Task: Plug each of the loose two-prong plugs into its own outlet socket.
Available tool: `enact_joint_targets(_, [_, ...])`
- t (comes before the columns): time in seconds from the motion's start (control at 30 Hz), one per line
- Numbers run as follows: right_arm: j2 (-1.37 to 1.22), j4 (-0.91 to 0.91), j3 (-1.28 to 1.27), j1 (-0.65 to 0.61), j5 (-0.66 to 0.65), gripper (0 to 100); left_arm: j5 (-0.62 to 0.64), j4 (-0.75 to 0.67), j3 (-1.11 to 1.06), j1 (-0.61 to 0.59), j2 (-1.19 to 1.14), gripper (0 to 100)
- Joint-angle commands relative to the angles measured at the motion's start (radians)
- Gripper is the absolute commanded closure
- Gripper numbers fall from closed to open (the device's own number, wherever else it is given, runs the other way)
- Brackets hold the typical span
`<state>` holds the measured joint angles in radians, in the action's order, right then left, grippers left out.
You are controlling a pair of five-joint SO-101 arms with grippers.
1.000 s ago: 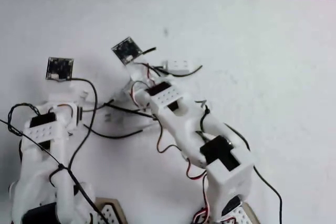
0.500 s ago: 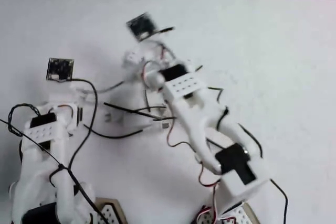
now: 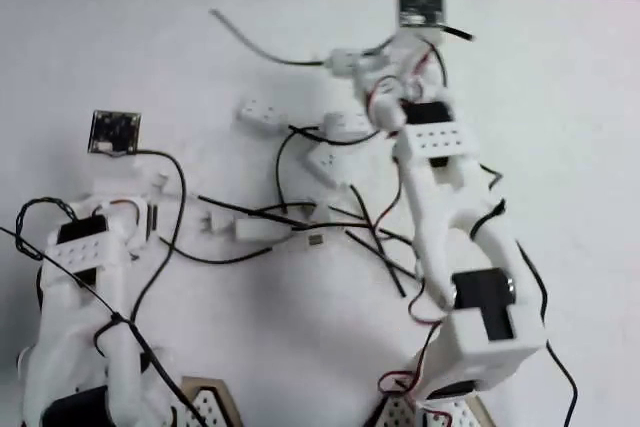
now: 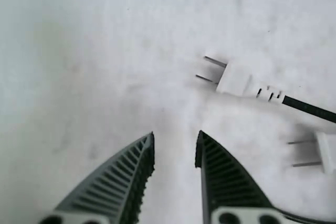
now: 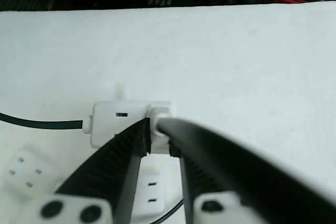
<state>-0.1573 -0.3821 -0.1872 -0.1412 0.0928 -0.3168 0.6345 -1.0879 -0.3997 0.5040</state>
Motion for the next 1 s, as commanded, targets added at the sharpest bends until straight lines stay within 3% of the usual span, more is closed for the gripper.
enact_joint_targets(0.0, [-0.039, 0.111, 0.058, 0.051, 0.009, 98.1, 0.003, -0.02, 0.003, 0.012, 0.035, 86])
enact_joint_targets(0.23, [-0.214, 0.007, 0.249, 0.104, 0.008, 97.1, 0.003, -0.02, 0.002, 0.013, 0.035, 86])
enact_joint_targets(0.47, [-0.289, -0.309, 0.479, 0.099, 0.009, 83.4, 0.003, -0.02, 0.002, 0.013, 0.035, 86])
enact_joint_targets(0.97, [-0.021, -0.889, 0.563, 0.012, -0.002, 83.7, 0.003, -0.02, 0.002, 0.013, 0.035, 86])
